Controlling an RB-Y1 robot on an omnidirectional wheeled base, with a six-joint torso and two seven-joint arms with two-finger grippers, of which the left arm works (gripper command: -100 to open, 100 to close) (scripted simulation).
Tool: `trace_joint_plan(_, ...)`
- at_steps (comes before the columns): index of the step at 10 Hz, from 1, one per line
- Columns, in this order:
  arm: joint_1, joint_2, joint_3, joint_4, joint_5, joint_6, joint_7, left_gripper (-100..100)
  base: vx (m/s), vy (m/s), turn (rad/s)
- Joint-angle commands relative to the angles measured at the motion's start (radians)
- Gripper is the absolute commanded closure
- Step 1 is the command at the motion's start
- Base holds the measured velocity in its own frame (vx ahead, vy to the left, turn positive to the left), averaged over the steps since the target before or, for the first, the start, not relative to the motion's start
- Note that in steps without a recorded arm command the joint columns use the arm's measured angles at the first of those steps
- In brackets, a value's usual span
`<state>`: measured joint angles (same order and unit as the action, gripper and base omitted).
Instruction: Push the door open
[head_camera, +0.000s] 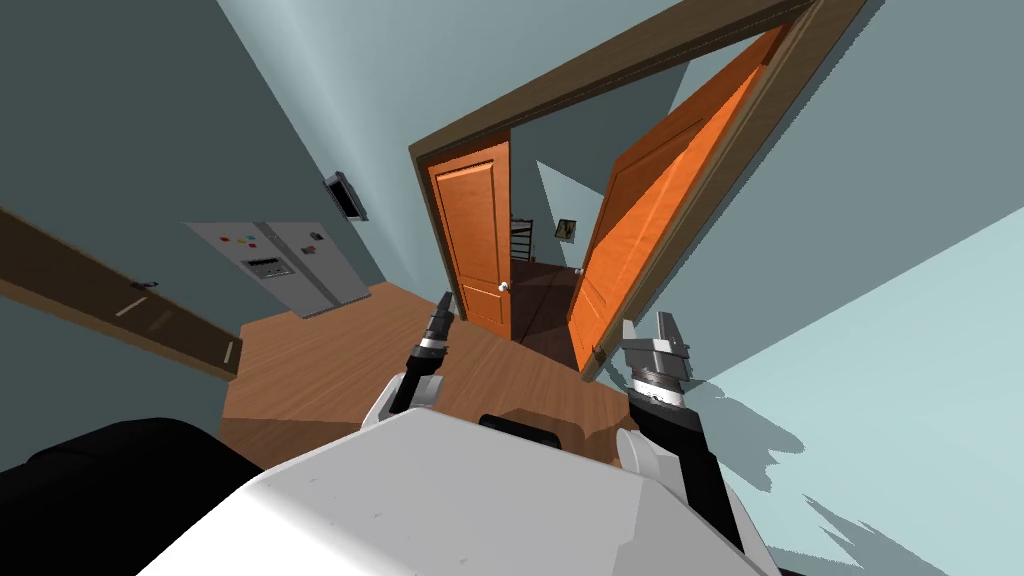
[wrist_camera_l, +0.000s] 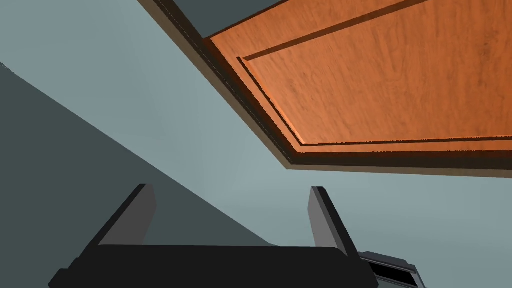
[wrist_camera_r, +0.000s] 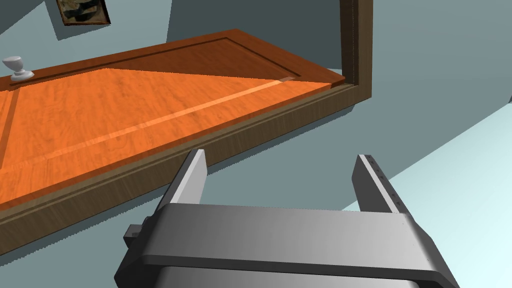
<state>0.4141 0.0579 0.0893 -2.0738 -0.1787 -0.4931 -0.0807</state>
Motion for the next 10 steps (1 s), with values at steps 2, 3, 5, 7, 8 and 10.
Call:
trace_joint_plan(2,-0.004,0.003,0.014,0.049,-0.026,-0.026,-0.048,-100,0.101,0.014,-0.055)
trace_joint_plan(3,-0.007,0.006,0.021,0.069,-0.035,-0.034,-0.064,-100,0.088,0.018,-0.060)
trace_joint_plan(5,-0.013,0.011,0.036,0.107,-0.052,-0.051,-0.095,-100,0.091,0.030,-0.058)
trace_joint_plan(7,-0.020,0.016,0.052,0.149,-0.071,-0.069,-0.130,-100,0.099,0.022,-0.063)
trace_joint_plan(8,-0.024,0.018,0.060,0.170,-0.081,-0.078,-0.147,-100,0.088,0.021,-0.069)
trace_joint_plan(10,-0.031,0.023,0.076,0.212,-0.100,-0.096,-0.182,-100,0.097,0.036,-0.062)
